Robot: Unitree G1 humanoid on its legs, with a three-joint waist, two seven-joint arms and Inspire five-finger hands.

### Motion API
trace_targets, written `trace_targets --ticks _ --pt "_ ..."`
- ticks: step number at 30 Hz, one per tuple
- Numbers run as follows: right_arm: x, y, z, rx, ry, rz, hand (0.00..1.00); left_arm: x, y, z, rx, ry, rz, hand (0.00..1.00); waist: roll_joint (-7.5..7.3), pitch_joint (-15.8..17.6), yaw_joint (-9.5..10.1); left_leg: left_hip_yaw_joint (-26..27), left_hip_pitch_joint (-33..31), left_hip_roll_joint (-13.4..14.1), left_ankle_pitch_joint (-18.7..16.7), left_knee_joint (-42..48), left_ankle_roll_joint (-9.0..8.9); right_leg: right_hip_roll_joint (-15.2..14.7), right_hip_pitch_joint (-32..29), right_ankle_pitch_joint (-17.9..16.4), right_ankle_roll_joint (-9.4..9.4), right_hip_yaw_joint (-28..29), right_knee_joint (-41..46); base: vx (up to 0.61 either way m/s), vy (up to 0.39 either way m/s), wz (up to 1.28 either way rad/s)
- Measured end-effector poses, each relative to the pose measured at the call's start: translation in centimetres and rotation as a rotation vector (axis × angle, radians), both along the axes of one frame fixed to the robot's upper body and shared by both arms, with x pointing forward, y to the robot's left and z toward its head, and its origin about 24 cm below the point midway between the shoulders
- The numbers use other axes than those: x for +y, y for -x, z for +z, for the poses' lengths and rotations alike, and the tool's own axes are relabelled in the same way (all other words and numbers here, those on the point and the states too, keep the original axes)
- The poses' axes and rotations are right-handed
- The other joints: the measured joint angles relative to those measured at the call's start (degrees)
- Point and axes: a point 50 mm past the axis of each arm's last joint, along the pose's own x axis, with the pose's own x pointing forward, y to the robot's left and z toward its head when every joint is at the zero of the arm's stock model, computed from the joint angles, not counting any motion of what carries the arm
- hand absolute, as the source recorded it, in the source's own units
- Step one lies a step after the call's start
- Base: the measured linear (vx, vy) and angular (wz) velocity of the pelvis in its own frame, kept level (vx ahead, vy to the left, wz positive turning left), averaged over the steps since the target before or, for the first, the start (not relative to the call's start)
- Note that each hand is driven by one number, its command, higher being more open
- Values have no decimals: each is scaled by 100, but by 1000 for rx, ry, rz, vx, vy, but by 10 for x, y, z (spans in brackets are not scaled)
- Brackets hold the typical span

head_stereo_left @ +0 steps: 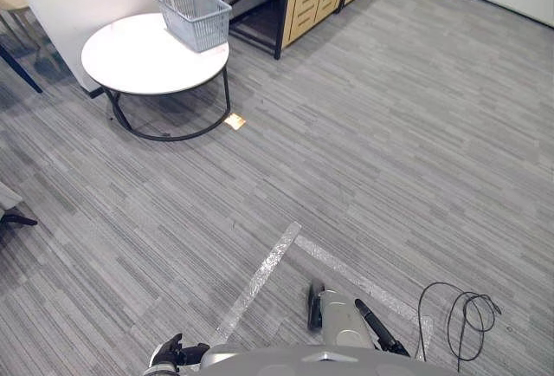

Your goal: Pick vegetable in the basket

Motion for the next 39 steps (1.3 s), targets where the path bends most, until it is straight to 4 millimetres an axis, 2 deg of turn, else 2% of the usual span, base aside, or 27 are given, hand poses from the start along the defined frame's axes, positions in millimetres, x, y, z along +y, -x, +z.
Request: trace_targets --ticks 1,3,4,5,6,7,8,9,10,11,12,13,14,15,17,19,20,21,22,23,24,25,28,31,33,39 --pt "0 3 0 8 -3 -6 100 -1 2 -1 7 5 6 100 7 -3 -33 -16 114 20 -86 -48 -140 0 -1 96 -55 9 -79 354 -212 17" --pt "-2 5 0 9 -4 -18 100 -7 0 -2 -1 19 19 100 120 -33 -155 -77 234 209 -213 -95 -341 91 -146 616 -248 -9 354 469 -316 28" --pt "-8 4 1 6 10 -13 100 -18 -3 -3 -8 44 12 100 333 -64 -197 -45 231 441 -261 -93 -484 238 -370 424 -454 -99 827 477 -340 17" --pt "-13 0 2 -7 24 2 100 -27 -8 -4 -26 71 9 100 475 -93 -188 56 190 568 -211 -73 -601 326 -517 217 -555 -165 1099 457 -339 0" --pt "-15 -7 4 -20 31 8 100 -29 -12 -4 -40 95 0 100 538 -115 -206 102 113 659 -57 37 -793 386 -651 -27 -657 -231 1393 481 -329 2" --pt "-14 -8 4 -22 30 14 100 -30 -18 -3 -54 110 -7 100 532 -131 -258 44 -63 753 102 399 -836 396 -631 -268 -746 -327 1530 590 -419 14" --pt "-14 -8 4 -22 29 17 100 -29 -20 -3 -62 118 -9 100 525 -134 -273 20 -195 823 166 709 -816 410 -556 -362 -781 -368 1525 507 -356 25" --pt "-15 -8 4 -20 31 17 100 -28 -22 -2 -77 135 10 100 526 -134 -270 -46 -516 1002 343 1628 -730 485 -272 -499 -858 -450 1381 456 -331 16" --pt "-15 -7 4 -16 35 23 100 -28 -22 -2 -84 141 31 100 524 -133 -266 -90 -688 1090 512 2154 -718 539 -87 -544 -900 -468 1265 410 -265 11" --pt "-16 -3 3 6 50 52 100 -27 -21 -2 -92 153 67 100 472 -107 -226 -136 -1095 1303 877 3293 -610 640 334 -598 -967 -499 980 396 -242 1" --pt "-17 -2 3 13 59 68 100 -26 -22 -1 -107 164 100 100 482 -112 -173 -107 -1384 1472 886 4164 -565 705 629 -605 -996 -516 774 380 -205 -5" --pt "-18 0 3 18 67 75 100 -26 -23 -1 -121 170 124 100 487 -115 -115 1 -1620 1582 824 4824 -601 773 949 -605 -1001 -506 582 359 -161 -6" --pt "-18 1 3 22 71 79 100 -25 -24 0 -142 171 140 100 470 -111 -78 171 -1862 1663 670 5395 -480 808 1386 -604 -1001 -503 303 349 -131 -2" --pt "-17 2 3 23 69 80 100 -23 -26 1 -156 176 173 100 440 -105 -37 312 -2020 1647 531 5577 -412 806 1684 -601 -998 -474 95 333 -76 -3" --pt "-16 3 2 35 73 111 100 -22 -27 2 -189 189 251 100 398 -101 63 545 -2434 1535 141 5388 -440 774 2241 -552 -927 -430 -320 338 4 -6" --pt "-15 4 1 52 77 146 100 -20 -29 4 -223 194 294 100 300 -107 173 570 -2757 1229 -120 4549 -476 637 2457 -519 -873 -315 -501 267 113 -27" --pt "-13 4 1 58 72 155 100 -17 -31 5 -241 186 301 100 201 -105 218 534 -2843 1000 -76 3513 -482 499 2564 -473 -788 -237 -624 227 186 -47" --pt "-11 5 0 69 71 180 100 -16 -31 6 -241 174 304 100 162 -119 227 401 -2825 824 339 2275 -456 413 2656 -451 -635 -178 -816 204 200 -45" --pt "-12 6 0 74 74 191 100 -17 -29 5 -235 171 307 100 199 -138 213 300 -2821 783 727 1699 -446 415 2703 -471 -522 -149 -904 190 243 -34" --pt "-16 5 1 75 82 196 100 -19 -28 4 -229 167 317 100 273 -154 197 251 -2817 786 1399 1397 -189 465 2789 -506 -369 -82 -998 245 293 -11" --pt "-6 7 -1 88 65 235 100 -7 -28 6 -223 132 301 100 25 -221 162 353 -2635 452 1423 1056 -121 214 2852 -490 -330 -11 -1136 298 311 -6" --pt "0 7 -2 98 57 281 100 -1 -29 8 -227 111 295 100 -180 -257 190 434 -2560 253 1440 855 -41 37 2835 -491 -328 12 -1189 219 191 4" --pt "7 6 -3 101 51 332 100 5 -25 7 -202 91 297 100 -326 -315 223 565 -2362 76 1400 626 61 -108 2816 -446 -273 108 -1134 165 112 -13" --pt "9 5 -3 98 50 353 100 2 -16 5 -157 79 254 100 -291 -402 254 832 -1843 -43 1409 130 81 -191 2857 -346 -167 329 -980 145 65 -43" --pt "8 6 -3 102 52 363 100 1 -14 4 -139 74 209 100 -304 -516 254 922 -1686 -123 1499 -90 134 -208 2847 -341 -165 335 -981 165 18 -27" --pt "6 4 -3 114 81 464 100 -1 -17 4 -138 67 152 100 -314 -547 343 967 -1667 -69 1462 -57 137 -187 2790 -267 -105 327 -952 103 -54 -11"
